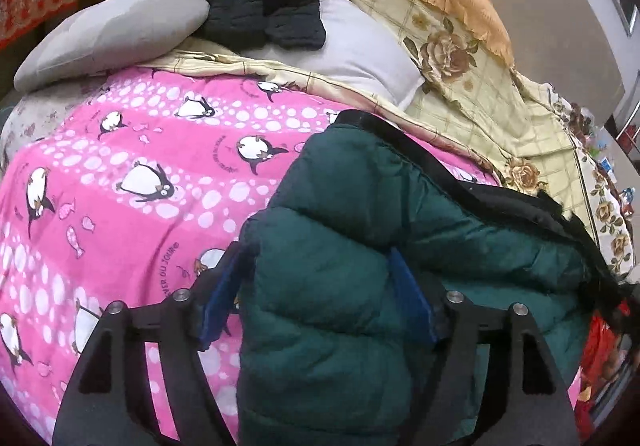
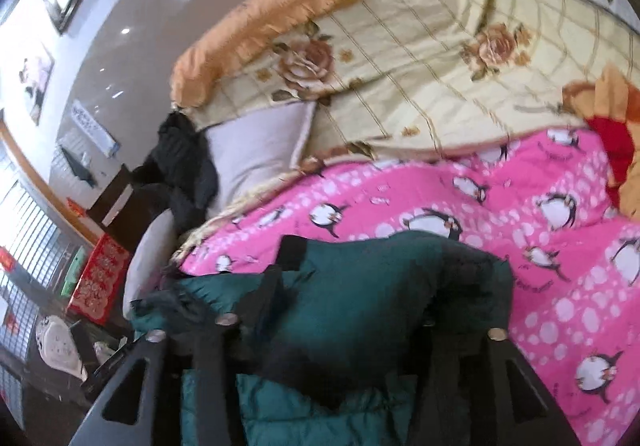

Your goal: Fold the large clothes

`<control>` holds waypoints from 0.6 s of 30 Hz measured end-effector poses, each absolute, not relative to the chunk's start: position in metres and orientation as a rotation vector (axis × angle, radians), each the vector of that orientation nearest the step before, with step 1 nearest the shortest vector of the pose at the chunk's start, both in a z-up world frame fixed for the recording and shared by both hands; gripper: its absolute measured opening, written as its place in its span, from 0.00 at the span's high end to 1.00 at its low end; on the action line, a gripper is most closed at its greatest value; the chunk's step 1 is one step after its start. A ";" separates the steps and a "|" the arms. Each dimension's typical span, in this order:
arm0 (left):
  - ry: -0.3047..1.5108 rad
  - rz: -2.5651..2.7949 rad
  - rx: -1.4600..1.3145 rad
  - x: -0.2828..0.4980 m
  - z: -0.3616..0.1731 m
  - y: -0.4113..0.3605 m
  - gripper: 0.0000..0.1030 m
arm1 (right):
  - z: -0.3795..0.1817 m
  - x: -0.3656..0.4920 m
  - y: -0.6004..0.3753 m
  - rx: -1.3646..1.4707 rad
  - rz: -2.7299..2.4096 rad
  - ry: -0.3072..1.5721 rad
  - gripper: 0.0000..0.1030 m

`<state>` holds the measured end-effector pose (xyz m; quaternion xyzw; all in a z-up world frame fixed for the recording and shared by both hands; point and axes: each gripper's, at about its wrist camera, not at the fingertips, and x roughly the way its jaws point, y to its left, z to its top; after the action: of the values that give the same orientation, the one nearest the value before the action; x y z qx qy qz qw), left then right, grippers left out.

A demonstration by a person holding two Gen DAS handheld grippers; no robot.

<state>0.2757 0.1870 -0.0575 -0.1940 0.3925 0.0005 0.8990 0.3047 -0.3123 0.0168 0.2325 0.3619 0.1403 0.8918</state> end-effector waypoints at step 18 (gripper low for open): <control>0.705 -0.020 -0.252 0.235 -0.008 0.139 0.26 | -0.019 0.299 -0.213 0.013 0.262 0.832 0.47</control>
<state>0.2347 0.1392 -0.0084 -0.1233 0.3443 -0.0096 0.9307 0.2985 -0.2126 -0.0185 0.0062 0.4029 0.1270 0.9064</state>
